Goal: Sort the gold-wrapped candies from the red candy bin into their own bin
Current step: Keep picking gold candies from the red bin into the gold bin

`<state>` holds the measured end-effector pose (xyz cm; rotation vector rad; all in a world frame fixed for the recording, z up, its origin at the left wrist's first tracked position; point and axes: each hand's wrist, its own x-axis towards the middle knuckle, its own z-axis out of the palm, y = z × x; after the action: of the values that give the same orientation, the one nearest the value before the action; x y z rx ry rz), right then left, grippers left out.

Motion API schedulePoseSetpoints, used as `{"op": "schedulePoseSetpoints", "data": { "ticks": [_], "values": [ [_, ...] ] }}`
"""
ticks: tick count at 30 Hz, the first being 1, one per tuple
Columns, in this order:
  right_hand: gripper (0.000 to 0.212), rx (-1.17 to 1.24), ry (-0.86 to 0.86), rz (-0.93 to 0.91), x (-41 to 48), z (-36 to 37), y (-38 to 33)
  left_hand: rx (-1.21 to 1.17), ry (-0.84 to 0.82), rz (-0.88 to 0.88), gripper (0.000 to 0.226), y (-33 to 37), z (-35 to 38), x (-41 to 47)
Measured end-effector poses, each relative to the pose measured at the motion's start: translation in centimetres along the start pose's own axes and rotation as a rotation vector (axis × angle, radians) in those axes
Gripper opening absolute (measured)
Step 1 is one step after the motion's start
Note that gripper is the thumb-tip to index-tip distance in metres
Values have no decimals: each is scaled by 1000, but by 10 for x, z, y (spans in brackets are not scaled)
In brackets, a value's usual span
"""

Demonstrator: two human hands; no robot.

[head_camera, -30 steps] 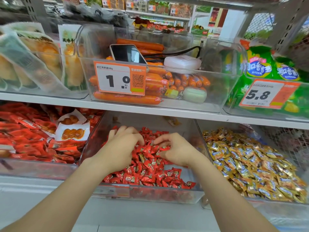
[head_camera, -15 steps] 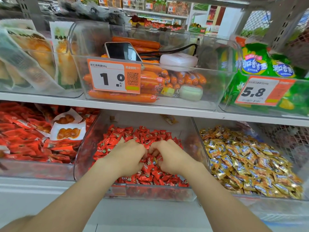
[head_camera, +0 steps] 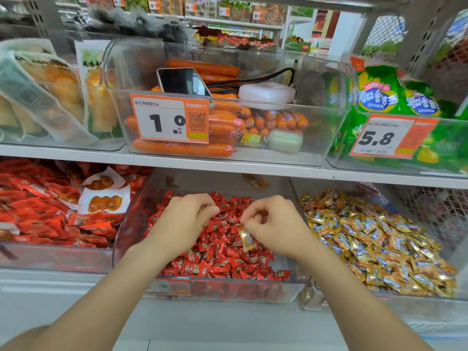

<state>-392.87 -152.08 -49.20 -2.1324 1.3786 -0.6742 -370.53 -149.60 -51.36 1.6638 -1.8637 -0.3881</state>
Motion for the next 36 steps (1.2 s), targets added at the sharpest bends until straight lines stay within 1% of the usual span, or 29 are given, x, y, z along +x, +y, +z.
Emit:
{"op": "schedulePoseSetpoints", "data": {
  "ticks": [2,3,4,5,7,8,11,14,17,20,22,24,26,28,32,34,36],
  "values": [
    [22,139,37,73,-7,-3,0,-90,-56,0,18,14,3,-4],
    [22,157,43,102,-11,-1,2,-101,-110,5,20,20,6,-7],
    [22,107,43,101,-13,2,6,-100,-165,-3,22,24,10,-10],
    [23,-20,26,67,-15,6,12,-68,-200,-19,23,25,14,-13],
    [29,-251,-71,-18,-17,14,20,80,-181,-30,22,22,19,-17],
    [28,-307,-137,-43,-17,17,24,143,-161,-25,21,20,21,-18],
    [19,-363,-305,-47,-13,19,30,163,-151,-7,14,21,20,-19],
    [26,-359,-458,-77,-8,22,30,191,-161,20,14,20,21,-17],
    [23,-380,-485,-77,0,26,27,146,-172,0,17,19,21,-16],
    [20,-343,-399,-90,6,24,28,71,-116,-57,21,17,21,-14],
    [25,-254,-253,-108,5,17,25,33,-37,-68,18,20,20,-13],
    [29,-50,-120,-57,-1,4,20,-121,47,-73,10,31,20,-13],
    [26,249,-72,29,-12,-9,16,-270,70,-71,10,48,23,-16],
    [25,444,-50,71,-29,-25,14,-338,71,-43,16,67,29,-20],
    [27,570,0,129,-66,-63,19,-462,107,47,32,109,45,-24],
    [21,596,39,187,-84,-83,27,-492,97,87,41,131,55,-20],
    [14,549,117,225,-95,-101,43,-477,40,128,48,149,67,-14]
  ]
}}
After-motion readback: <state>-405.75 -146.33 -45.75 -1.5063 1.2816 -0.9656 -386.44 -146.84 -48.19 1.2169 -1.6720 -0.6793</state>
